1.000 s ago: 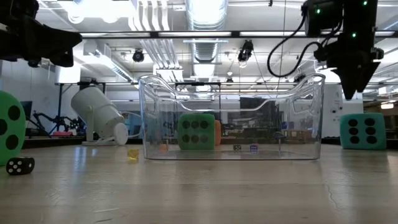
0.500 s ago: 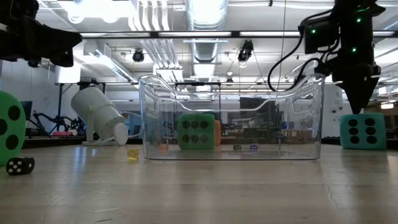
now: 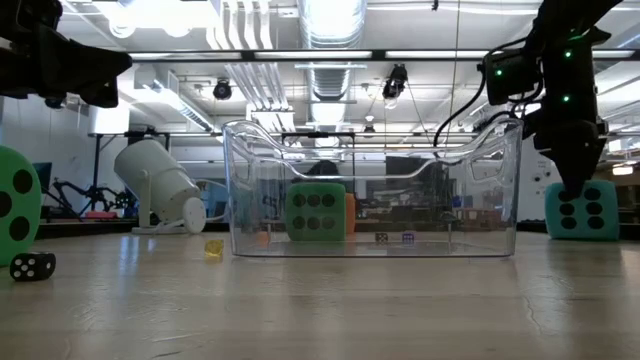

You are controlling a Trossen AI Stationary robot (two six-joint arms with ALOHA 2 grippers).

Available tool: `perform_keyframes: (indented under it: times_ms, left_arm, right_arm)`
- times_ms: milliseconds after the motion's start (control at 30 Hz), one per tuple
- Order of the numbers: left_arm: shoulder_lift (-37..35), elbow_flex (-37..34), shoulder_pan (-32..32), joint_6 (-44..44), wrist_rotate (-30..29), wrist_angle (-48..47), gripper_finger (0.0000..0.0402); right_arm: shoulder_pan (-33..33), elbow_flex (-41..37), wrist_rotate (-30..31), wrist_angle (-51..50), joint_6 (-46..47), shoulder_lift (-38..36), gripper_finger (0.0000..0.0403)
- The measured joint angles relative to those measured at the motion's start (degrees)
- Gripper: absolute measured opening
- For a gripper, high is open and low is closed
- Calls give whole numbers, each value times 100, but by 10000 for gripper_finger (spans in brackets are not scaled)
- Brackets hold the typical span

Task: Pick & Place Dice
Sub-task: Put the large light blue die into the transparent bin

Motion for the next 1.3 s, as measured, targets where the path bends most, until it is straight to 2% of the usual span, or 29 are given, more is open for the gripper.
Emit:
perform_keyframes:
  times_ms: [167,467,667,867,1300]
  left_arm:
    - [0,1,0,0,0,0,10]
    - [0,-1,1,1,1,2,10]
    - [0,1,0,1,0,0,10]
    - [0,1,2,2,0,2,10]
    - [0,-1,1,1,0,0,10]
  right_arm:
    - [-21,0,-146,124,-42,-6,400]
    - [18,21,-684,929,25,-24,400]
    - [157,262,-981,891,-96,2,400]
    - [154,555,-864,503,-308,-4,400]
    - [150,274,-978,766,-618,4,400]
